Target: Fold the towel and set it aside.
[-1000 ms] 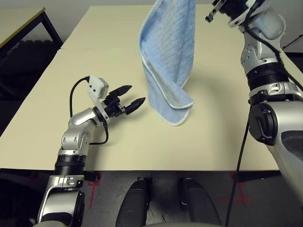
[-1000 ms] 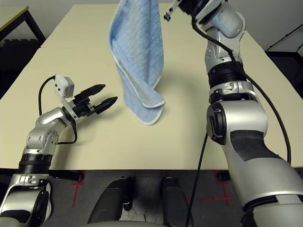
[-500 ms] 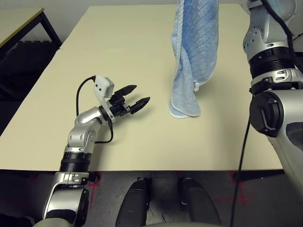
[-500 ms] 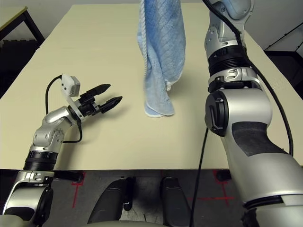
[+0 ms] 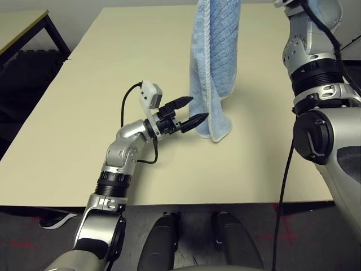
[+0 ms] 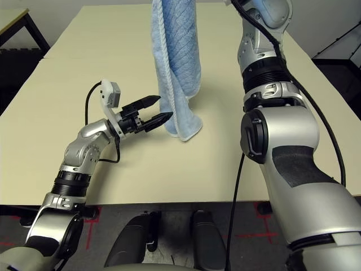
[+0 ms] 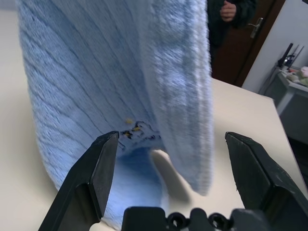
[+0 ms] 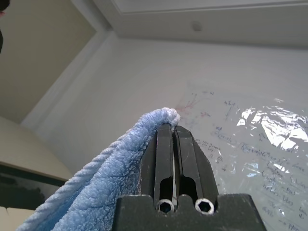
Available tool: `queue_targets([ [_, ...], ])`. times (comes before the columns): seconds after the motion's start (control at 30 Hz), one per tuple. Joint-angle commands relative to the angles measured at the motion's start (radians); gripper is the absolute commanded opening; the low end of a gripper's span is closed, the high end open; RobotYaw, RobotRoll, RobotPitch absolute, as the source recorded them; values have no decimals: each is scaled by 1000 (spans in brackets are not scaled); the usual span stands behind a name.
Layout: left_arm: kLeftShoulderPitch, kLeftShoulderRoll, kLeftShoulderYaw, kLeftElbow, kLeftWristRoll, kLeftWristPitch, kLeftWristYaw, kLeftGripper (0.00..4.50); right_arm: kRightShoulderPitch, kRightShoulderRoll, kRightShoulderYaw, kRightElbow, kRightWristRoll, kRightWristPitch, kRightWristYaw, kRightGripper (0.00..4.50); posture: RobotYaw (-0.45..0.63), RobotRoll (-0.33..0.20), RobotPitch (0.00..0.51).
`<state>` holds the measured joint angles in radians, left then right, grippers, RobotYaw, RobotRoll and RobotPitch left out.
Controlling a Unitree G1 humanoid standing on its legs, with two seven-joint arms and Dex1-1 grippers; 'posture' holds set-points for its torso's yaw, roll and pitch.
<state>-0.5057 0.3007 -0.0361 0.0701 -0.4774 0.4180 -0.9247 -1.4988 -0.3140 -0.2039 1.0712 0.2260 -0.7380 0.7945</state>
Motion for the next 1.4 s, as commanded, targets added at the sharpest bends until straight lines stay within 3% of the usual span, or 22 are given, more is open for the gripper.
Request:
queue_targets([
  [0.03,40,28,-14,-56,-17,61,-3,4500,-44,1,13,23,-25,-9,-27,27,15,0,170],
  [0.3,87,45,-13,-140,-40,146,33,4500,-61,16,32,34,-64,-7,-85,27,33,0,174],
  [0.5,65,-12,-43,-78,-15,135,66,4500,-62,24,36,22,-61,-7,-92,27,23,0,174],
  [1.4,11,-114,-115,54,24,249,172,4500,-60,26,41,-2,-63,-2,-105,27,10,0,192],
])
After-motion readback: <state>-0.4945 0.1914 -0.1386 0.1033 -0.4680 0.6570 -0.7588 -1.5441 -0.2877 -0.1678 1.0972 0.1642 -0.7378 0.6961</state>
